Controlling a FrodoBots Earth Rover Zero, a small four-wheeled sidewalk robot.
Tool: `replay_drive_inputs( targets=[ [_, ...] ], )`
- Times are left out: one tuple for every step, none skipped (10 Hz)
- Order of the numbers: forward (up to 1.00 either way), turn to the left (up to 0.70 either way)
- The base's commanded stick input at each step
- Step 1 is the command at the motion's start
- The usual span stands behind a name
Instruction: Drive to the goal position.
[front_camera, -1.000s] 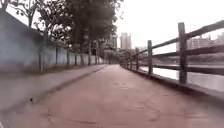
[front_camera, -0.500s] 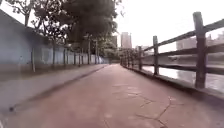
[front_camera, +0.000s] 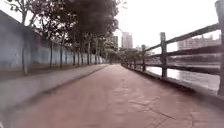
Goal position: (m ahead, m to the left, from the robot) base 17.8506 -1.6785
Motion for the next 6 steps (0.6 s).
replay_drive_inputs(
  targets=[
    [1.00, 0.00],
    [1.00, 0.00],
    [1.00, 0.00],
    [1.00, 0.00],
    [1.00, 0.00],
    [1.00, 0.00]
  ],
)
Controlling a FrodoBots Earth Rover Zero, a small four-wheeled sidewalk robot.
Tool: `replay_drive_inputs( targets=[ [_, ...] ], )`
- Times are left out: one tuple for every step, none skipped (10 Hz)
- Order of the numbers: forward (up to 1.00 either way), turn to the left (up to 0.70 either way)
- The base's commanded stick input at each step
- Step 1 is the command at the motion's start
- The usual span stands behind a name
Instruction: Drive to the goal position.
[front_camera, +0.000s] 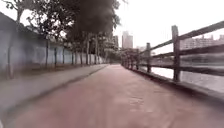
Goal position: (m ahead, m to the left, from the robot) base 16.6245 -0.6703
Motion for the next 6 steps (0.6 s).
replay_drive_inputs(
  targets=[
    [1.00, 0.00],
    [1.00, 0.00],
    [1.00, 0.00],
    [1.00, 0.00],
    [1.00, 0.00],
    [1.00, 0.00]
  ],
)
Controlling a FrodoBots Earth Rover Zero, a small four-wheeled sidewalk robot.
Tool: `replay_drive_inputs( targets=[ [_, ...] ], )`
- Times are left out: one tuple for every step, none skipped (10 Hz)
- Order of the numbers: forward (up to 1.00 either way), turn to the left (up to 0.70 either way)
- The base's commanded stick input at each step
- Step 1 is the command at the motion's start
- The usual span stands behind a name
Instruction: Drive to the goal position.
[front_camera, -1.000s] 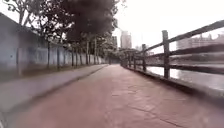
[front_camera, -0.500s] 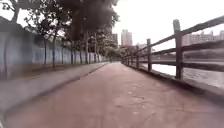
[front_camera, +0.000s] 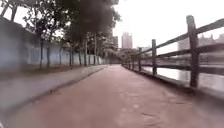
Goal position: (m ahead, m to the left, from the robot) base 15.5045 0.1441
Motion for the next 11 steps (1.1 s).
replay_drive_inputs(
  targets=[
    [1.00, 0.00],
    [1.00, 0.00],
    [1.00, 0.00],
    [1.00, 0.00],
    [1.00, 0.00],
    [1.00, 0.00],
    [1.00, 0.00],
    [1.00, 0.00],
    [1.00, 0.00],
    [1.00, 0.00],
    [1.00, -0.04]
  ],
)
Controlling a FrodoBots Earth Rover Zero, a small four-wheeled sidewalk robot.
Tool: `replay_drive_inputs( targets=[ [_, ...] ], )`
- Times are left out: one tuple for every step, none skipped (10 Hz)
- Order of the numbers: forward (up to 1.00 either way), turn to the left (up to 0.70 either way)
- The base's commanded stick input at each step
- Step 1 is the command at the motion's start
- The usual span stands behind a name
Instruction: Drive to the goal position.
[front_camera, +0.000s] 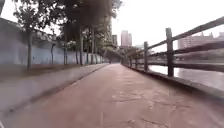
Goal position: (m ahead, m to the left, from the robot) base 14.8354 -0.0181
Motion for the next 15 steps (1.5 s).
replay_drive_inputs(
  targets=[
    [1.00, -0.15],
    [1.00, -0.18],
    [1.00, -0.02],
    [1.00, 0.00],
    [1.00, 0.00],
    [1.00, 0.00],
    [1.00, 0.00],
    [1.00, 0.00],
    [1.00, 0.00],
    [1.00, 0.00],
    [1.00, 0.00],
    [1.00, 0.00],
    [1.00, 0.00],
    [1.00, 0.00],
    [1.00, 0.00]
  ],
)
